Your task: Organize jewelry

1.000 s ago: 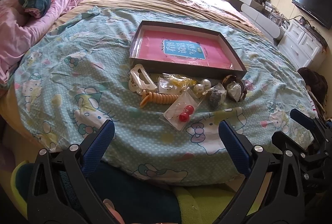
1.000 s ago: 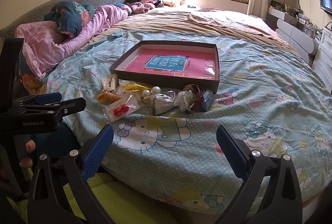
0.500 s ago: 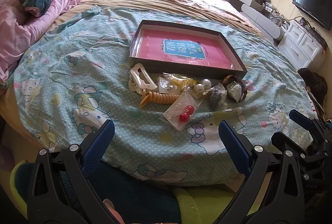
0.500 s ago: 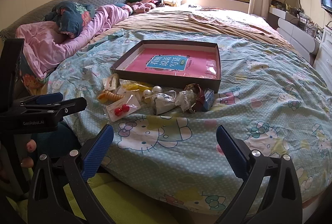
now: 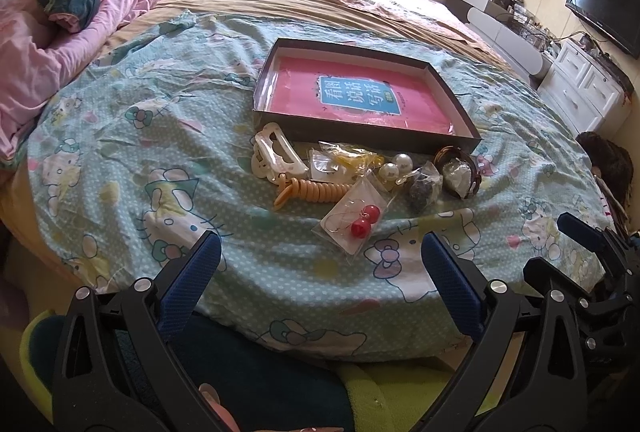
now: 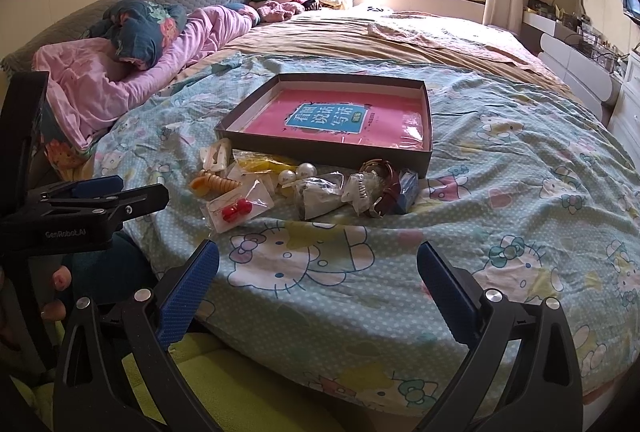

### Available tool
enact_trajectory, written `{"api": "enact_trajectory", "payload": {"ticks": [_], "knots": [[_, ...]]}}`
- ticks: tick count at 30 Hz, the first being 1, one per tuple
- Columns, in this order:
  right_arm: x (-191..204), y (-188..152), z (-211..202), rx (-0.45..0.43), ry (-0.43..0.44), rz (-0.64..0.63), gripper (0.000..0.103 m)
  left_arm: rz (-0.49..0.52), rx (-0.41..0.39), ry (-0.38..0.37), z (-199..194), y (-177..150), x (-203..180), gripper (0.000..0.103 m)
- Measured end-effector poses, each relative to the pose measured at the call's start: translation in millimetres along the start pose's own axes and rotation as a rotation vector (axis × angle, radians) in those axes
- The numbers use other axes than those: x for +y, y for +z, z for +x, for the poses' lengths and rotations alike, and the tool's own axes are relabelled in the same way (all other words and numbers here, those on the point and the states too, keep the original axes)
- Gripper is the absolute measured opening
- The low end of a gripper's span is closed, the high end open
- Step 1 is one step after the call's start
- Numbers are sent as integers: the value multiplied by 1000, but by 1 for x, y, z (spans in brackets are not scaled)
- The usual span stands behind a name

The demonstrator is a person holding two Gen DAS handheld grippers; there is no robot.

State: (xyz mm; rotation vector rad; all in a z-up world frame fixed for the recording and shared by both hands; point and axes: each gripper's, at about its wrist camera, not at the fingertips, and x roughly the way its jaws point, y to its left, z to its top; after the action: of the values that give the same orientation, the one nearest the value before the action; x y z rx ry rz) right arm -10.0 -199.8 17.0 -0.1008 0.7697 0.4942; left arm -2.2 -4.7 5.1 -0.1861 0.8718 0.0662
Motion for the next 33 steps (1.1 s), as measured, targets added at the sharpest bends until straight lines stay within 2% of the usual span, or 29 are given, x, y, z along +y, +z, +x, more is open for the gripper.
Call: {"api": "enact_trajectory", "payload": {"ticks": [15, 21, 31, 33], "knots": [[-2, 17, 19, 9, 47, 4, 99, -63, 10, 48, 10, 5, 32, 94], [-14, 28, 29, -5, 23, 19, 99, -54, 37, 27, 22, 6, 32, 94], [-36, 38, 40, -29, -13, 30, 98, 22, 86, -62, 47, 8, 8, 94], [-36, 39, 44, -25, -11, 19, 91, 36, 102, -73, 54, 7, 4, 94]]}}
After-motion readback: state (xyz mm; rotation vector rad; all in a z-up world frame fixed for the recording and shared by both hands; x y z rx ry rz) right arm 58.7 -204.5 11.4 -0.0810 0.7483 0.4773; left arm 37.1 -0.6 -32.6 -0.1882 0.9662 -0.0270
